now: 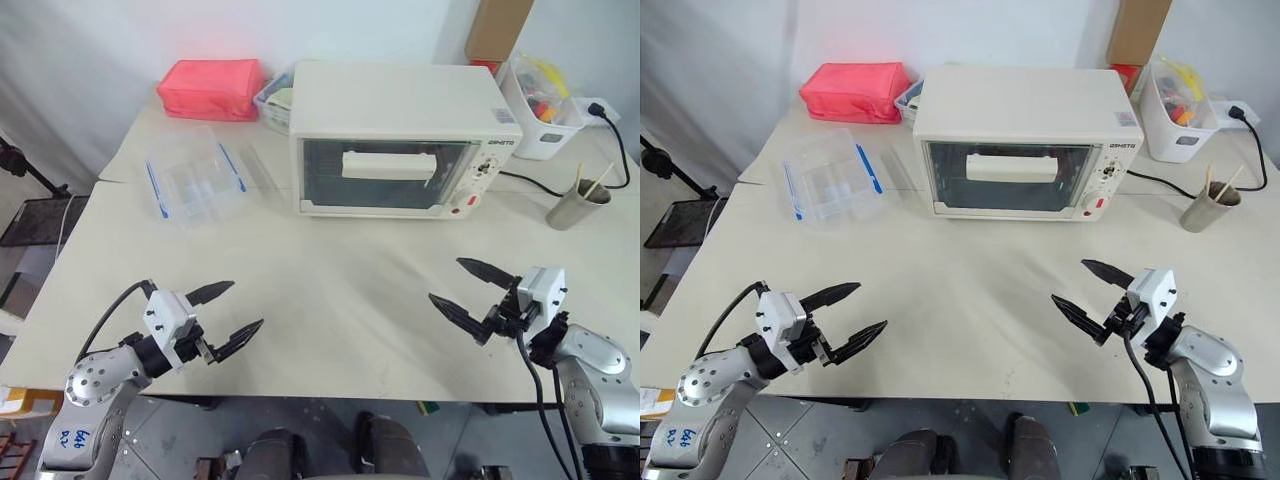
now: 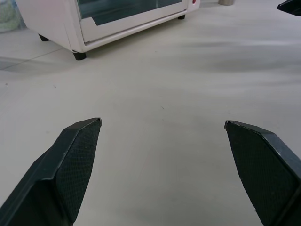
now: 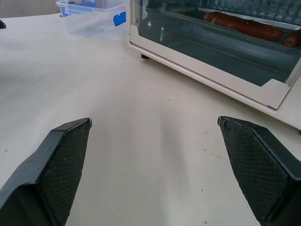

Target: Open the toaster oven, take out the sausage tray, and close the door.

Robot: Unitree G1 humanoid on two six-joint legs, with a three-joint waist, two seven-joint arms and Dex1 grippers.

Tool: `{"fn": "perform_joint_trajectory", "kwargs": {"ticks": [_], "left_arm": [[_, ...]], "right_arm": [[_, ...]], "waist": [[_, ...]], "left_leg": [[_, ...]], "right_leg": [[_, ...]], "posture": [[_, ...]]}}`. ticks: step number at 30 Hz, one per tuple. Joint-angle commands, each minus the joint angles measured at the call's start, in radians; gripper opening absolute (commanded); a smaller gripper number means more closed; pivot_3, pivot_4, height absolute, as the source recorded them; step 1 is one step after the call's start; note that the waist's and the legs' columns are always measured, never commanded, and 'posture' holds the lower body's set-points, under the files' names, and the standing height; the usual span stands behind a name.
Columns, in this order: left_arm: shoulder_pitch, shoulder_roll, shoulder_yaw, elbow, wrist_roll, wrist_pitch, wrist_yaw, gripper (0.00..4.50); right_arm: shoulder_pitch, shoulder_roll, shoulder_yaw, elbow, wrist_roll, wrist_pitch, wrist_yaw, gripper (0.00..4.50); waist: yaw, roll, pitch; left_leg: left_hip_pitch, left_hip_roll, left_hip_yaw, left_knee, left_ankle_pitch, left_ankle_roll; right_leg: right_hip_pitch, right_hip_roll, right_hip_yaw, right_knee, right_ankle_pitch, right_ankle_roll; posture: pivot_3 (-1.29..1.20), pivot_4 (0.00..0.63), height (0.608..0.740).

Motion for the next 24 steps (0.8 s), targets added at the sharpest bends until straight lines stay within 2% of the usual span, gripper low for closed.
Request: {"fn": "perform_joint_trajectory", "kwargs": {"ticks": [1,4,7,10,18,24], "left_arm": [[-0.017,-0.002,0.013,-0.020,-0.007,-0.007,0.007,4.47],[-0.063,0.010,0.042,-0.003,-0.074,0.027,-0.017,4.47],[-0.134,0.049,0.085,0.032,-0.199,0.077,-0.116,4.47],[-0.224,0.047,0.118,0.066,-0.284,0.136,-0.111,4.47],[-0.320,0.006,0.086,0.045,-0.312,0.186,-0.079,4.47],[-0.328,-0.019,0.070,0.039,-0.313,0.216,-0.067,4.47]], "right_arm": [[-0.023,0.003,-0.005,-0.032,0.025,0.009,-0.001,4.50],[-0.099,0.015,-0.012,-0.027,0.064,0.067,-0.035,4.50],[-0.191,0.007,-0.005,-0.015,0.100,0.143,-0.037,4.50],[-0.283,0.009,0.011,0.026,0.108,0.194,-0.034,4.50],[-0.457,0.068,0.035,0.187,0.066,0.168,-0.046,4.50],[-0.551,0.124,0.044,0.293,0.030,0.092,-0.024,4.50]], "waist": [[0.000,0.000,0.000],[0.000,0.000,0.000],[-0.002,0.000,0.000],[-0.001,0.000,0.000],[-0.002,0.000,0.000],[-0.004,0.000,0.000]], "left_leg": [[0.000,0.000,0.000,0.000,0.000,0.000],[0.000,0.000,0.000,0.001,0.000,0.000],[0.000,0.001,0.000,0.004,0.000,0.000],[-0.001,0.001,-0.001,0.005,0.000,0.000],[-0.004,0.000,-0.003,0.007,-0.001,0.001],[-0.004,0.000,-0.002,0.011,-0.001,0.001]], "right_leg": [[0.000,0.000,0.000,0.000,0.000,0.000],[0.000,0.000,0.000,0.000,0.000,0.000],[0.000,0.000,0.001,0.002,0.000,0.000],[0.000,0.000,0.000,0.002,0.000,0.000],[0.000,0.003,-0.005,0.003,0.000,0.000],[0.001,0.004,-0.008,0.004,0.000,0.000]], "posture": [[0.00,0.150,0.740],[0.00,0.150,0.740],[0.00,0.150,0.740],[0.00,0.150,0.740],[0.00,0.150,0.740],[0.00,0.150,0.740]]}}
